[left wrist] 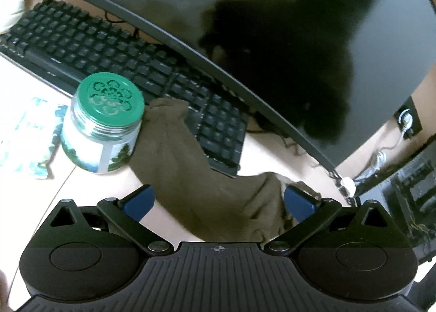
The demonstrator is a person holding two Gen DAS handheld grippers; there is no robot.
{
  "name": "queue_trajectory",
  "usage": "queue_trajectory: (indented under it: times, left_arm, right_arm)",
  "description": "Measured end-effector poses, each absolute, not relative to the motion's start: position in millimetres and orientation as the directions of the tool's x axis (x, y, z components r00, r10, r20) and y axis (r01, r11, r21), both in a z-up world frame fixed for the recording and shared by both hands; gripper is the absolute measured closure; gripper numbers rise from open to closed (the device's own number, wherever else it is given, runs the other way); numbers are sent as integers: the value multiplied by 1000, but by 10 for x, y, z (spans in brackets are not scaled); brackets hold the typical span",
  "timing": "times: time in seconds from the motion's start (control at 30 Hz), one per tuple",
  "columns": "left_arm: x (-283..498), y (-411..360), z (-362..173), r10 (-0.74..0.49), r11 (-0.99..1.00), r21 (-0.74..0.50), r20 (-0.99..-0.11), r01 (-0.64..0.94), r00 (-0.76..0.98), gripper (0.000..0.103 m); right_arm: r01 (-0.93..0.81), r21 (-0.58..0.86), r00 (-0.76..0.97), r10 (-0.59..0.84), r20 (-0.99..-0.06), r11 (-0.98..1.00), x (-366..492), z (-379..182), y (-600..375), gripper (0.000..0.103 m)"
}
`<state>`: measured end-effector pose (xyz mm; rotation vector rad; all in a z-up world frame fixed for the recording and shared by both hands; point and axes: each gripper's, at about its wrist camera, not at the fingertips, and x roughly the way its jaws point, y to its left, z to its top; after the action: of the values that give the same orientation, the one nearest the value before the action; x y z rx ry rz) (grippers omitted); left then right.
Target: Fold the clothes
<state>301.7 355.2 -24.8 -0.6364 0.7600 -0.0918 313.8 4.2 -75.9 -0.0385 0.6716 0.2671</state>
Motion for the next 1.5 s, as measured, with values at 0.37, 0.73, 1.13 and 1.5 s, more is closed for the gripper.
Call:
queue_trajectory:
  times: [0.37,0.73,1.13,1.5]
  left_arm:
    - [3360,3251,-259,3,893,-321,-695,-314,719,0]
    - [3764,2875,-520,188,883,-150,-756,-445,627,65]
    - [3172,2019,594,-124,975,-218,-374,43,919,96]
    - [3083,919,63,-635,769,-357,-521,530,571,9]
  right_arm:
    - [-98,147,716,173,-676,984,3211,-964,-242,53]
    - [-117,147,753,185,-632,982,2967,-683,-337,42]
    - [52,136,815,37,-579,989,2775,-470,-954,41]
    - [93,237,809,66,-584,967,2797,-442,-1238,31]
